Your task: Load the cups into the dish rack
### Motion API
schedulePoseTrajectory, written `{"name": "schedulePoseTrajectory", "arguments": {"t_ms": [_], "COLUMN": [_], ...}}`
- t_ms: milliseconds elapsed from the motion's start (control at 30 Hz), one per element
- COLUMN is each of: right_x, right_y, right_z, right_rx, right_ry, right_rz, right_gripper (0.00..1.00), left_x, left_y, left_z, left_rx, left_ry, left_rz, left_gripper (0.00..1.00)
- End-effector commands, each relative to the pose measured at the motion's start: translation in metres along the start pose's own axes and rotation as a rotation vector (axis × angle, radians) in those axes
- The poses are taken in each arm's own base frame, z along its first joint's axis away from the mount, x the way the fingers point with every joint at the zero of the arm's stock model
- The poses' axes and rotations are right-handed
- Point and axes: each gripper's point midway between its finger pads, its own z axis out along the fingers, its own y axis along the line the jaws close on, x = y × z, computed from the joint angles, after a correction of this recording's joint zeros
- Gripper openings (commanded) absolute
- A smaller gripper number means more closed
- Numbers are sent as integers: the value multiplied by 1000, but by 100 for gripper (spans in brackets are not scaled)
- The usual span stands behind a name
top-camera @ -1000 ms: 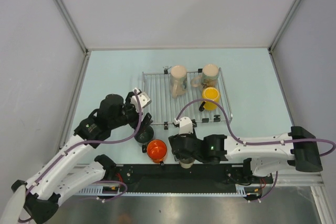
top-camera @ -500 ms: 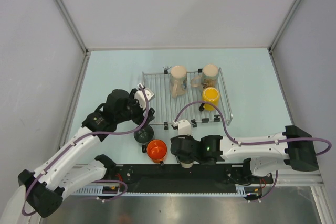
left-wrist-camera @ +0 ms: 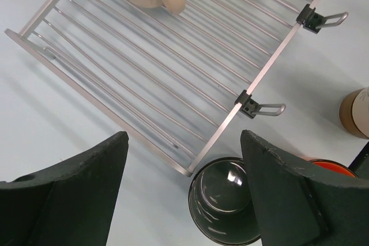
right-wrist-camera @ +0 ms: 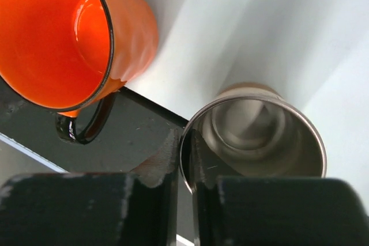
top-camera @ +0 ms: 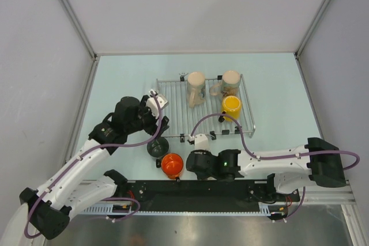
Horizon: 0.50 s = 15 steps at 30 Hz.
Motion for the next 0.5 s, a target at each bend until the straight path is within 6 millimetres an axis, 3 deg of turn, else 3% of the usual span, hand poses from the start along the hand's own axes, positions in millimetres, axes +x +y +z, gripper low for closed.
{"name": "schedulePoseTrajectory", "arguments": {"t_ms": [0, 67, 200, 267, 300, 333, 400, 467], "right_x": [5, -5, -48, -75, -91, -107, -128, -147], "right_y": [-7, 1, 21, 31, 45, 48, 59, 50], "right_z": [-4, -15, -61, -97, -112, -139, -162, -197], "right_rx": [32, 9, -89, -201, -296, -392, -549, -672], "right_ry": [37, 5, -138, -245, -309, -386, -517, -649], "right_rz": [-1, -2, 2, 8, 24, 51, 51, 98], "right_gripper": [3, 0, 0, 0, 0, 0, 0, 0], "left_x": [-32, -33, -37, -46, -50, -54, -66, -76], "left_y": [5, 4, 0, 0, -1, -3, -8, -16], "left_z": [-14, -15, -17, -21, -23, -25, -32, -39], "left_rx": [-13, -8, 9, 13, 19, 26, 74, 160], "left_ry": [-93, -97, -116, -154, -173, -191, -247, -288], "left_rz": [19, 16, 10, 4, -2, -19, -21, -30], "left_gripper": [84, 84, 85, 88, 91, 97, 100, 100]}}
